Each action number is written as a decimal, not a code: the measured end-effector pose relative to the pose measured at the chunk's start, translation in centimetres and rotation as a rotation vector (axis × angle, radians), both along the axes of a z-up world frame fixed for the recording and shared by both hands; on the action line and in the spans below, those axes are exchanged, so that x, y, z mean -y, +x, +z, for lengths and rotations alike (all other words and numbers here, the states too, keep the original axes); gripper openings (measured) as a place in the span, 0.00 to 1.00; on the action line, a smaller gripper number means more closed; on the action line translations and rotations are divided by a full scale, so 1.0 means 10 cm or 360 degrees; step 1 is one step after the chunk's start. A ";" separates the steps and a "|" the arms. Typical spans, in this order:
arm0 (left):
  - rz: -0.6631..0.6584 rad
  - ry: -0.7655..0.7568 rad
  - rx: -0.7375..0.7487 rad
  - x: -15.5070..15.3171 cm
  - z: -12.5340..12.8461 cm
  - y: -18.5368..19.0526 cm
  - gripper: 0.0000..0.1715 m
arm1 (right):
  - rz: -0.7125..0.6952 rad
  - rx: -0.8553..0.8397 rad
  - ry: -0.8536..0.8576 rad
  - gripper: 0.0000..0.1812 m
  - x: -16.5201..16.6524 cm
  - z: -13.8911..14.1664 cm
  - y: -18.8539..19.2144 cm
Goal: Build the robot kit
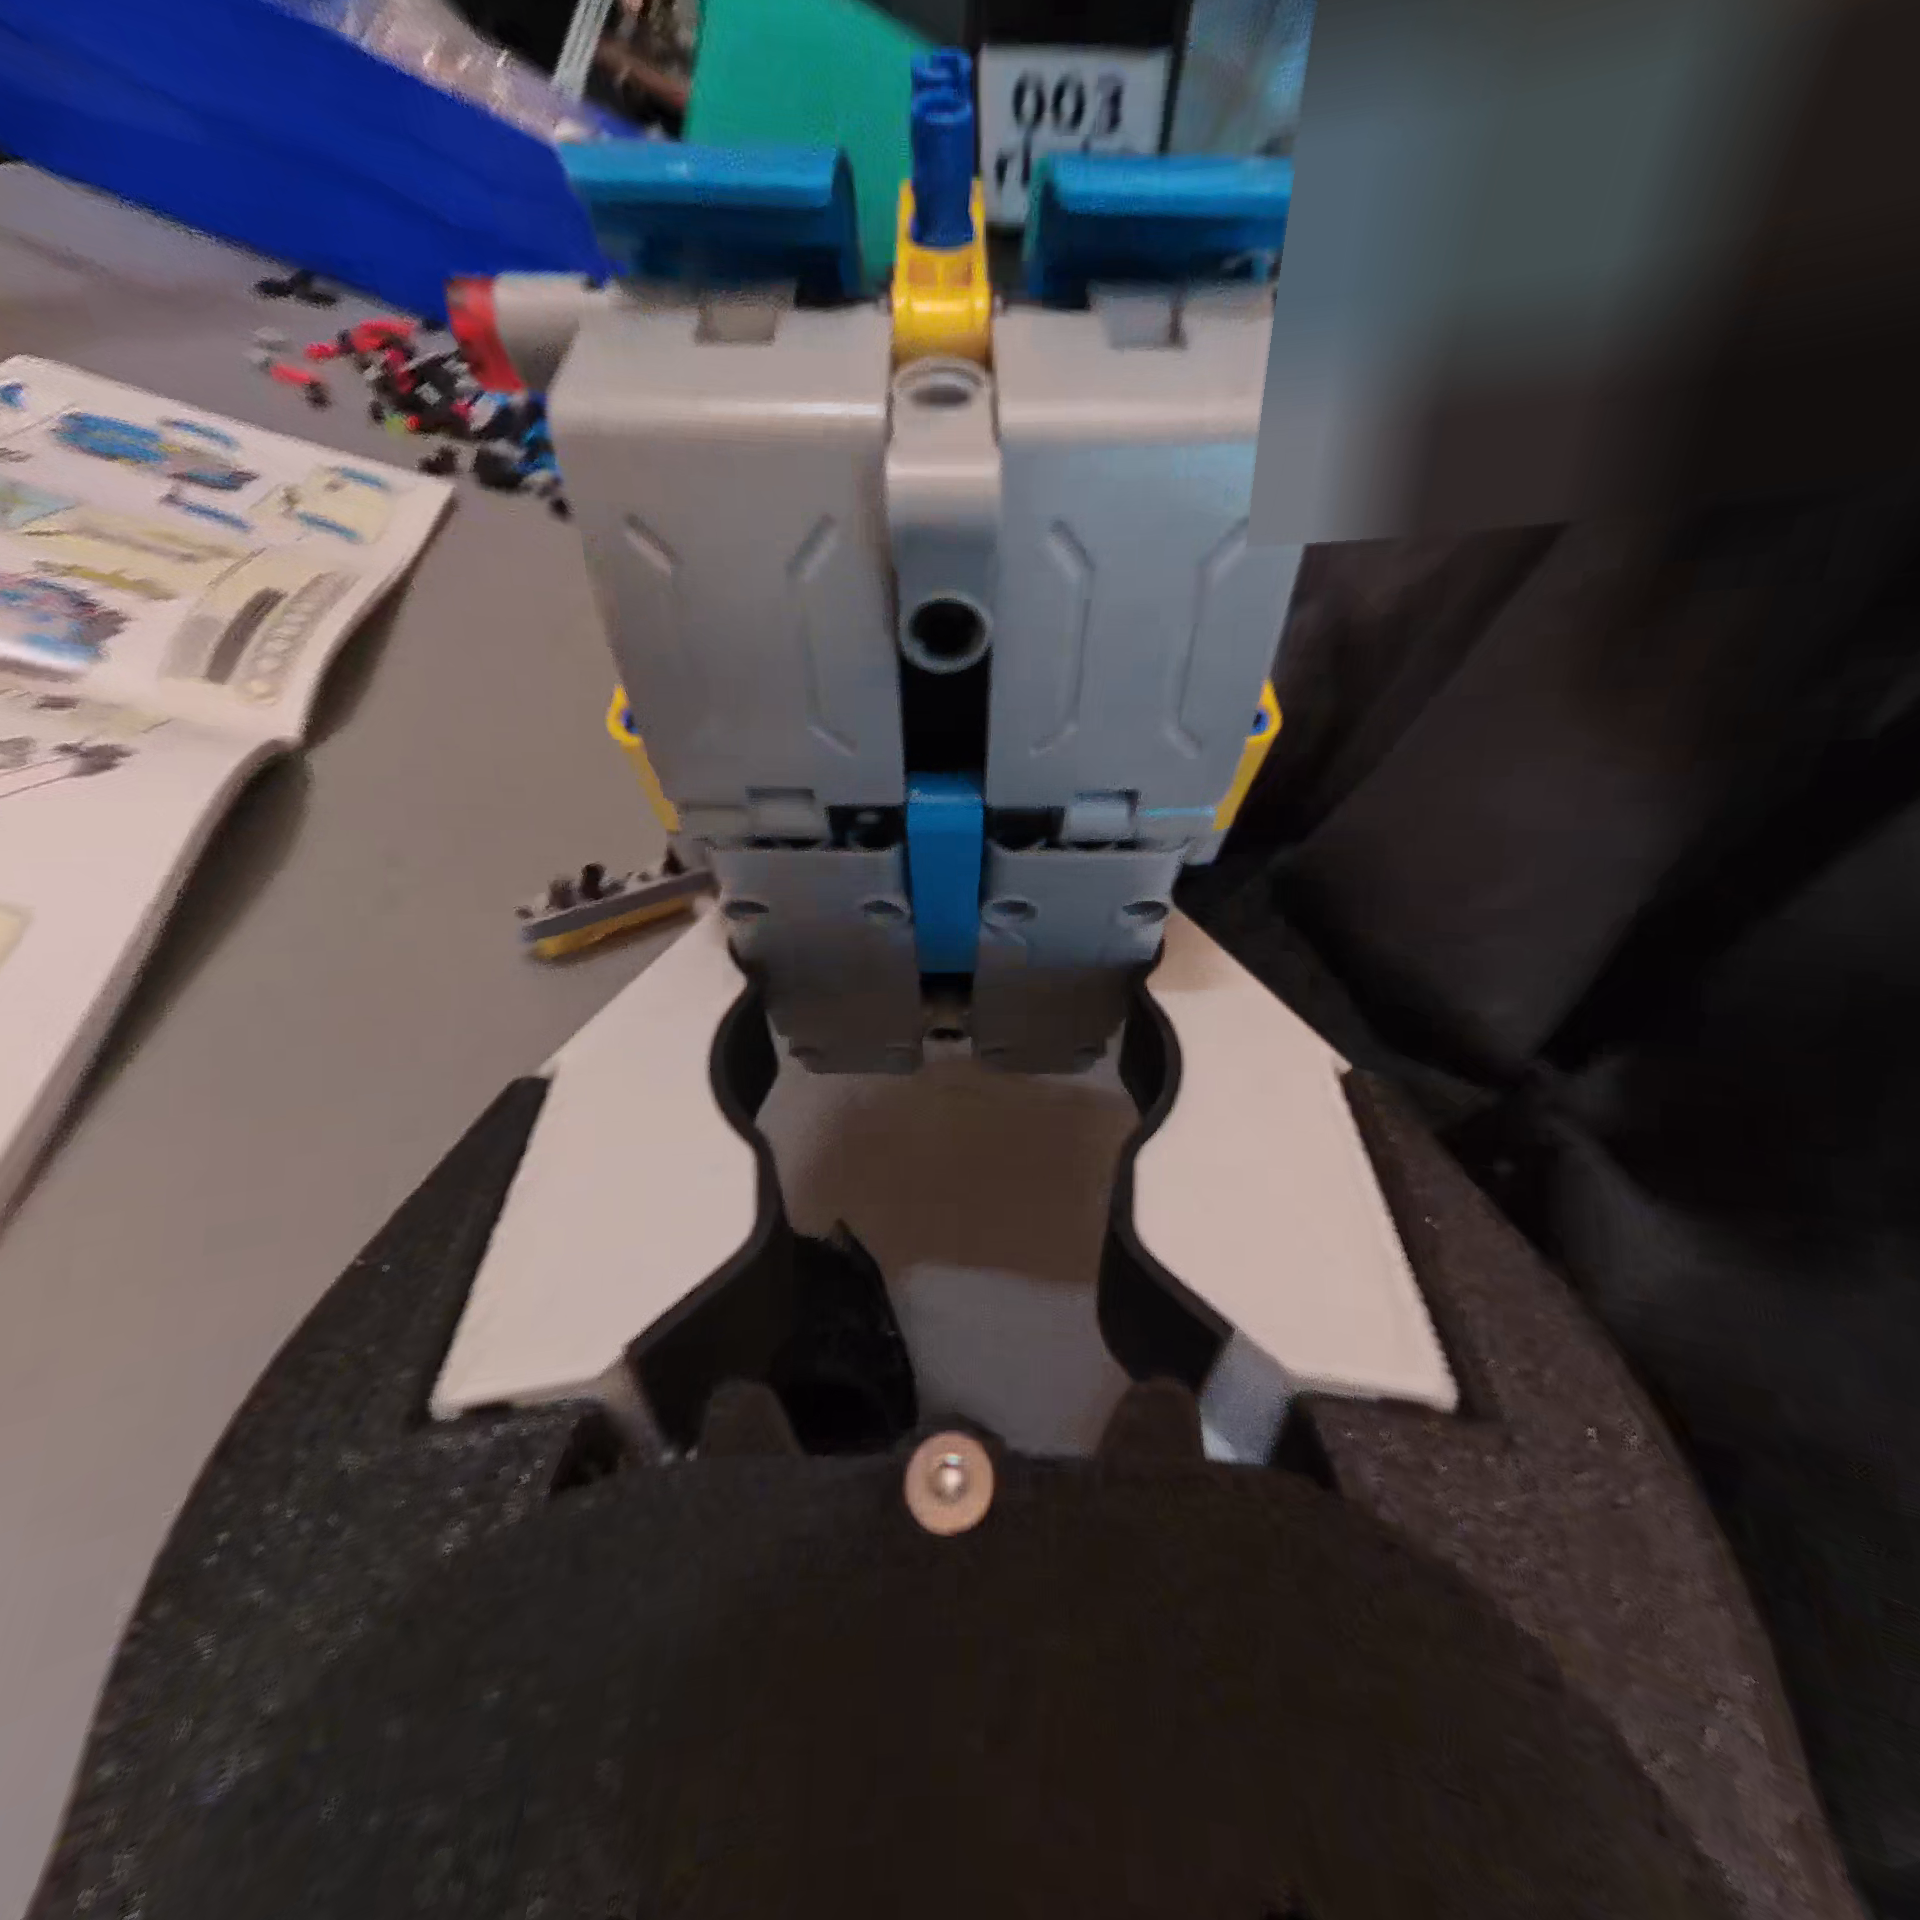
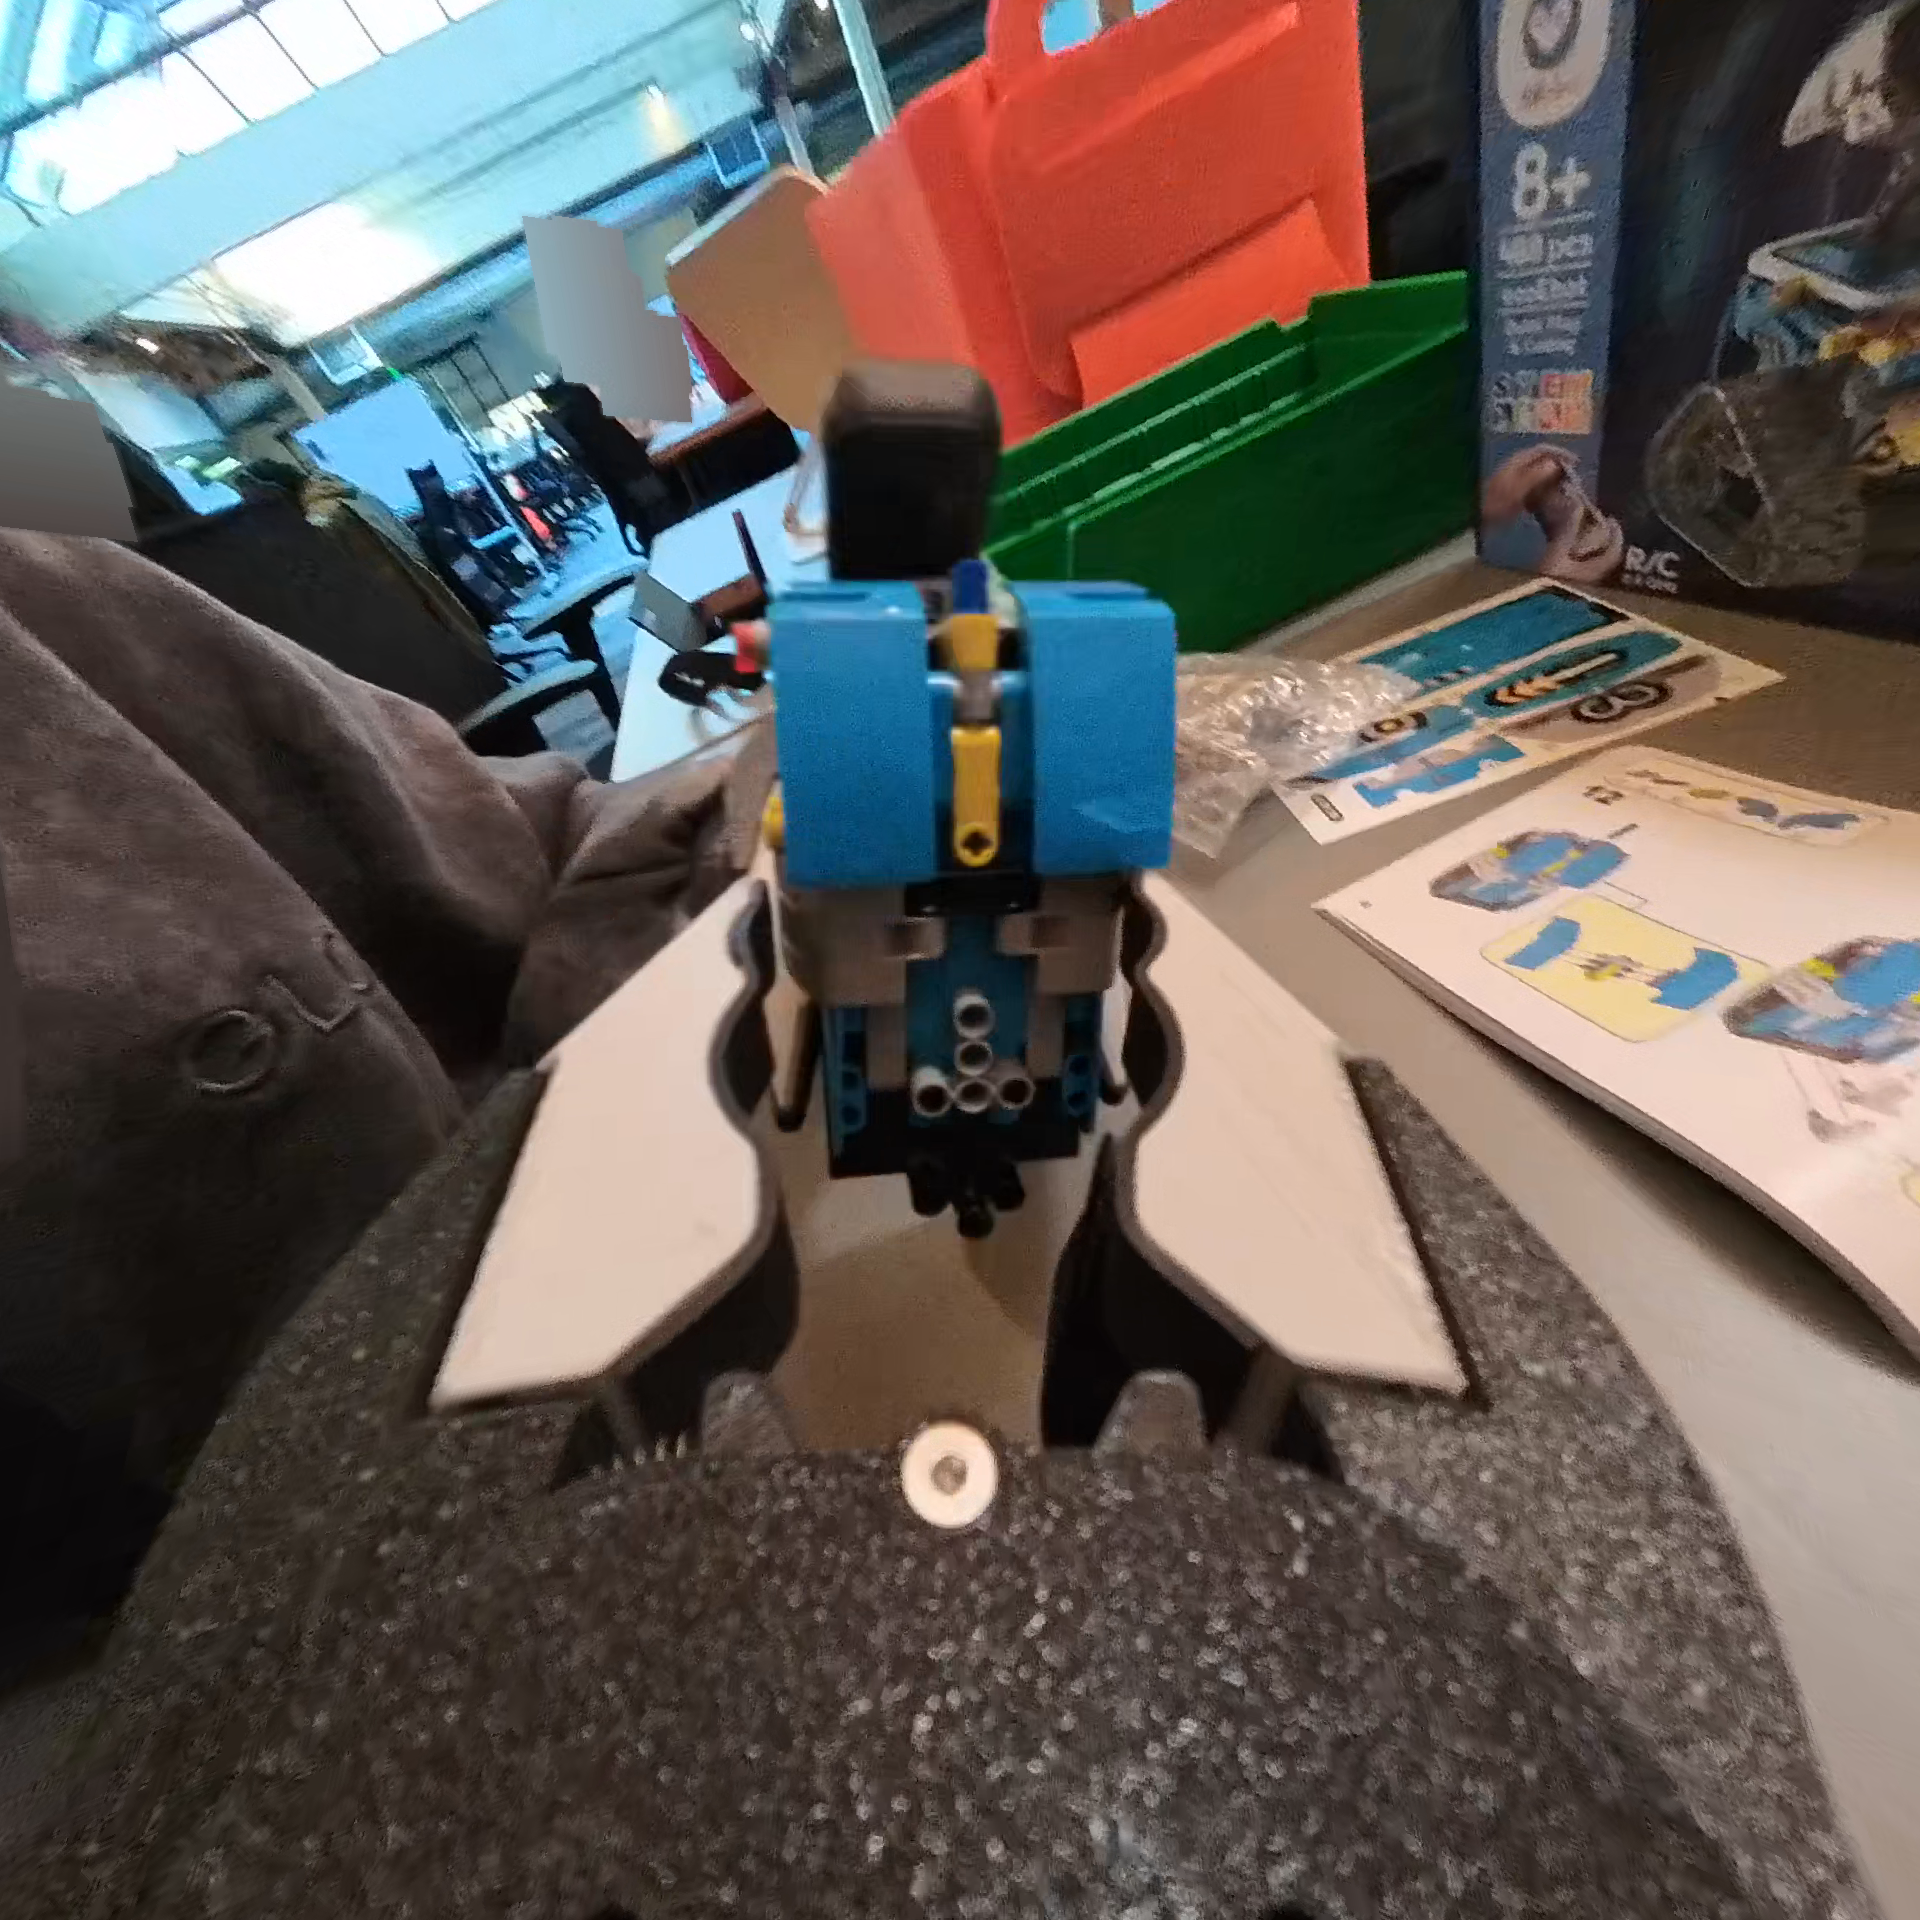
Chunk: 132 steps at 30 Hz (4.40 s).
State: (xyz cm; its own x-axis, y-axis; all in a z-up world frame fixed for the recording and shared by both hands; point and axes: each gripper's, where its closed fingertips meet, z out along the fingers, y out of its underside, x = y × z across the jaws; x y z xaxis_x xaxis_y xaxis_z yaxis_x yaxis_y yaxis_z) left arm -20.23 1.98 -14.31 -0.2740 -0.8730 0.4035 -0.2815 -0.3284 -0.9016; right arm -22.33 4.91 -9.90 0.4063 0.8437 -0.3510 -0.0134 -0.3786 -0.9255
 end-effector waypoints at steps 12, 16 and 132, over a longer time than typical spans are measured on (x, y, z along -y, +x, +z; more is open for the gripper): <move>0.0091 0.0782 -0.0715 -0.15 -0.80 -0.14 0.39 | 0.0244 0.0598 0.0163 0.34 0.11 -0.69 0.09; 0.0083 0.0717 -0.0716 -0.14 -0.79 -0.15 0.39 | 0.0239 0.0565 0.0109 0.35 0.10 -0.69 0.08; -0.0471 -0.1153 0.0367 0.22 0.89 -0.34 0.04 | 0.0355 0.0143 0.0523 0.00 0.43 0.45 -0.19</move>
State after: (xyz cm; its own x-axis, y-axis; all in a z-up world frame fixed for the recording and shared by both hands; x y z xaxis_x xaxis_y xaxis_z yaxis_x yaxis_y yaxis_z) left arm -23.65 -0.21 -5.40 -0.5978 -0.2953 0.7453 -0.2813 -0.7933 -0.5399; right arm -24.27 0.59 -5.44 0.2173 0.9759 -0.0195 0.1222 -0.0470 -0.9914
